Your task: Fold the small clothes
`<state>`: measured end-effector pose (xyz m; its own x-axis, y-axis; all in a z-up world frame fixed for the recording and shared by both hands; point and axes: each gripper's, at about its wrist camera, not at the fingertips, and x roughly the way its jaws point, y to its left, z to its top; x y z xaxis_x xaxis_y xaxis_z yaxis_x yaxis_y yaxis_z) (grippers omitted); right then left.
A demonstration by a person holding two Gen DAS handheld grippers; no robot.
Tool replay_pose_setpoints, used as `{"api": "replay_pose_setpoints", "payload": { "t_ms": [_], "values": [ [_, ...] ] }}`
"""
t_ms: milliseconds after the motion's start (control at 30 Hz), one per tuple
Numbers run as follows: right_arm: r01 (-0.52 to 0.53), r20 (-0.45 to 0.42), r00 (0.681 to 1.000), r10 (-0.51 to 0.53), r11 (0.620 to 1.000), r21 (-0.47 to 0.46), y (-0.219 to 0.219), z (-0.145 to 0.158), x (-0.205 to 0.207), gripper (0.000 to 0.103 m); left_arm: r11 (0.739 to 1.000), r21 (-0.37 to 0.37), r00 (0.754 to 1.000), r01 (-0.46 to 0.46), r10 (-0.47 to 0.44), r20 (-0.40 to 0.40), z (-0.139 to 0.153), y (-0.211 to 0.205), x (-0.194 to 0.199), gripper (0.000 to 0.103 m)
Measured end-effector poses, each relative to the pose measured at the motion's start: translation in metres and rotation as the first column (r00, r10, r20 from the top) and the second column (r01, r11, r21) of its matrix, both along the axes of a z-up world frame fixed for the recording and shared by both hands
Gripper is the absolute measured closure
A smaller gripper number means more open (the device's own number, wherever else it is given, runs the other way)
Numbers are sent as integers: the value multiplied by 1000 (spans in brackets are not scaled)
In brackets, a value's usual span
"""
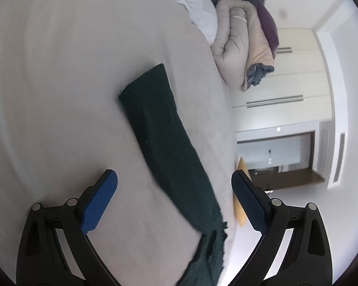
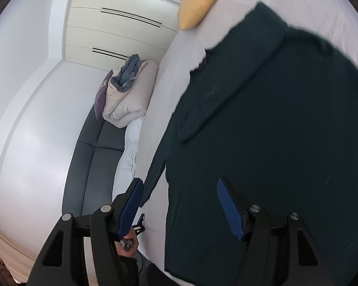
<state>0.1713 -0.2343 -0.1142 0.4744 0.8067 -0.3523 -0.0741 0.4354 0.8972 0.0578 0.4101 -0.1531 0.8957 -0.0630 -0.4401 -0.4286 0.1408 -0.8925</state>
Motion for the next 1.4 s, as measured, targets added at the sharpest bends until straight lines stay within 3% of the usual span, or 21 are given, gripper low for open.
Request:
{"api": "replay_pose_setpoints", "payload": {
  "t_ms": [333,433,500,700,800,933,1033,1100,1200,1267,1333,1400],
  "values": [
    [-44,-25,999,43,999,-21,44,1,-9,35,983,-163,996,-89,92,7,-26,18,24,11],
    [-46,-36,998,45,999,-23,51,-1,-9,35,972,-208,994,-110,114,4,-38,25,38,25],
    [-48,-42,998,47,999,-25,55,-3,-7,35,966,-232,993,-116,121,8,-48,27,43,44],
    [-49,-43,998,48,998,-31,57,-5,-6,35,956,-271,991,-112,126,37,-75,34,56,77],
    [-49,-41,998,48,998,-37,59,-7,-6,35,965,-240,992,-109,120,31,-76,35,62,83],
    [-46,-34,998,45,998,-37,56,-7,-5,35,987,-141,997,-76,76,-3,-59,28,71,95],
    [-33,-29,999,33,999,-28,49,-10,-6,35,1000,0,999,-24,24,-38,-26,16,89,96],
    [-20,-25,1000,19,1000,-19,41,-13,-5,35,994,106,998,32,-25,-59,2,-1,109,96],
    [6,-29,1000,-6,1000,5,26,-19,-3,35,949,280,988,144,-121,-97,45,-42,148,96],
    [26,-32,999,-25,1000,14,15,-24,-1,35,862,437,966,258,-213,-149,78,-94,182,96],
    [40,-30,999,-39,999,17,5,-27,2,35,712,587,923,385,-312,-227,101,-165,213,96],
    [54,-31,998,-53,998,19,-5,-29,9,35,481,720,858,501,-385,-340,111,-250,238,96]
  ]
}}
